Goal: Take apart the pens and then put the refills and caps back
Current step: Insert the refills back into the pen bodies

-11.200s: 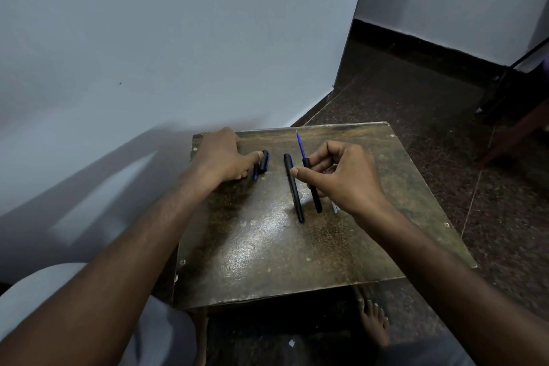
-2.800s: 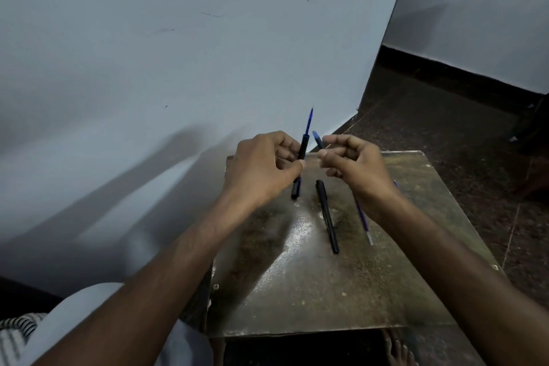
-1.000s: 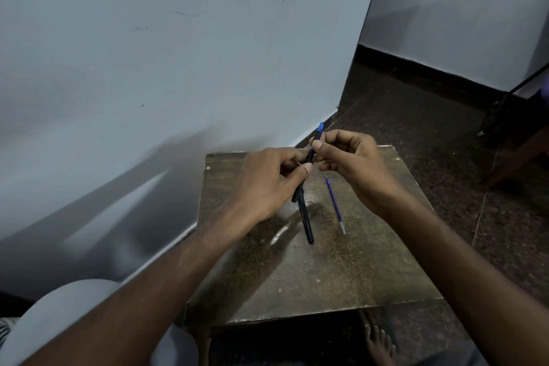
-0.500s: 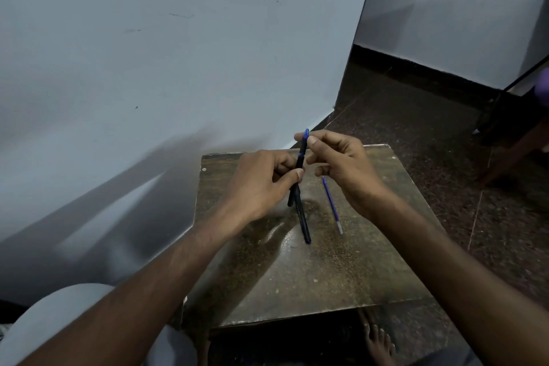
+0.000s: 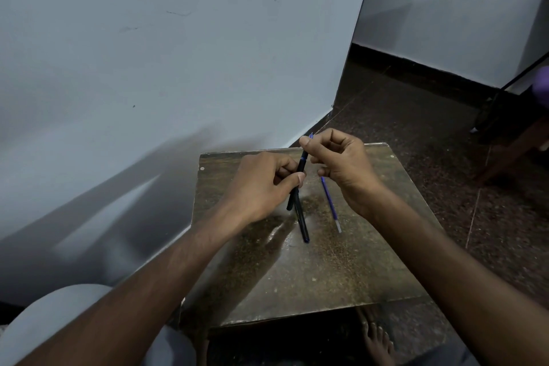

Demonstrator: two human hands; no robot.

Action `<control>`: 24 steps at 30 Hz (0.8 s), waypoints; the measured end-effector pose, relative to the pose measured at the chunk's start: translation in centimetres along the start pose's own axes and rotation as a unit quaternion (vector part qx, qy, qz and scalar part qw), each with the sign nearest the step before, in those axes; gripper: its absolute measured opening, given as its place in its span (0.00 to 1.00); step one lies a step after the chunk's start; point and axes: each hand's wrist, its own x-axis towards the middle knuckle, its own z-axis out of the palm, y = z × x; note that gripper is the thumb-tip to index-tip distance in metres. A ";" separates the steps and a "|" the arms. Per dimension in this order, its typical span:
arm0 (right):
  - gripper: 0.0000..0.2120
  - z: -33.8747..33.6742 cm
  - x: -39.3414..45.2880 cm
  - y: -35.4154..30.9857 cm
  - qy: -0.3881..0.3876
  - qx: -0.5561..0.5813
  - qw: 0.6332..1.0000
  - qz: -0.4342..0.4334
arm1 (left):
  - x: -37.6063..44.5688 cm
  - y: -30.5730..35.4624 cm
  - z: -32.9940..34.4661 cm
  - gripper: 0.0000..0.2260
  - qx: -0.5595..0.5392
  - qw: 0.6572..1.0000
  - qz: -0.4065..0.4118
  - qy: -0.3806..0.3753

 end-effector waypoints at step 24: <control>0.15 0.1 -0.2 -0.4 -0.014 0.048 0.997 0.064 | 0.0 0.2 0.1 0.07 0.010 1.000 -0.003 -0.021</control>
